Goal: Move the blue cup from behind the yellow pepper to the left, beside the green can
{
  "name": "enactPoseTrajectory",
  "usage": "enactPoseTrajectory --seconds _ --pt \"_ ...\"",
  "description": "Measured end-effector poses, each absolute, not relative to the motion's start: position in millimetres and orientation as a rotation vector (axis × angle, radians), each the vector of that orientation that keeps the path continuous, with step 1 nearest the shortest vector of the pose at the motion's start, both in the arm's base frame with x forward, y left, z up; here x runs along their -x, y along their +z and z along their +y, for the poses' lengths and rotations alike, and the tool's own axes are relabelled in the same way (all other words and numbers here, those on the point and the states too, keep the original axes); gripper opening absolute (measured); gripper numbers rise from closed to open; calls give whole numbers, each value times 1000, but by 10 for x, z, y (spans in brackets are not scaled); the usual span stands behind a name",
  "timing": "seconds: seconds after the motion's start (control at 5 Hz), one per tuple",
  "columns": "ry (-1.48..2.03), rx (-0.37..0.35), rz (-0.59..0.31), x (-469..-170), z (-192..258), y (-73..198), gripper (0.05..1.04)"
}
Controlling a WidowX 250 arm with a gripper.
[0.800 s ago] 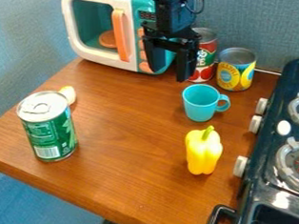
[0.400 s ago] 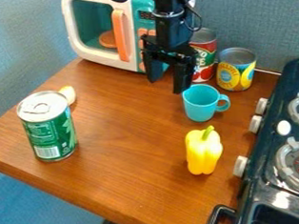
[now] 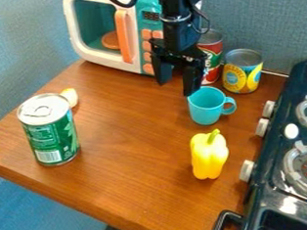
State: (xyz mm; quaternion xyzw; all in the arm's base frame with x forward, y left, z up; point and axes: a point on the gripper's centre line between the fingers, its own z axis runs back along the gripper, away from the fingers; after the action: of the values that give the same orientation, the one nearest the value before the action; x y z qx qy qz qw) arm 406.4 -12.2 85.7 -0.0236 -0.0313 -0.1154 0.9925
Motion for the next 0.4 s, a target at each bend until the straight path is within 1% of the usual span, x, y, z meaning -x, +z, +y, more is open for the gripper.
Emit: enactPoseTrajectory --seconds 0.2,0.4 --pt "-192 61 -69 -4125 -69 763 1001" --pt "-186 58 -96 -4209 -68 751 1001"
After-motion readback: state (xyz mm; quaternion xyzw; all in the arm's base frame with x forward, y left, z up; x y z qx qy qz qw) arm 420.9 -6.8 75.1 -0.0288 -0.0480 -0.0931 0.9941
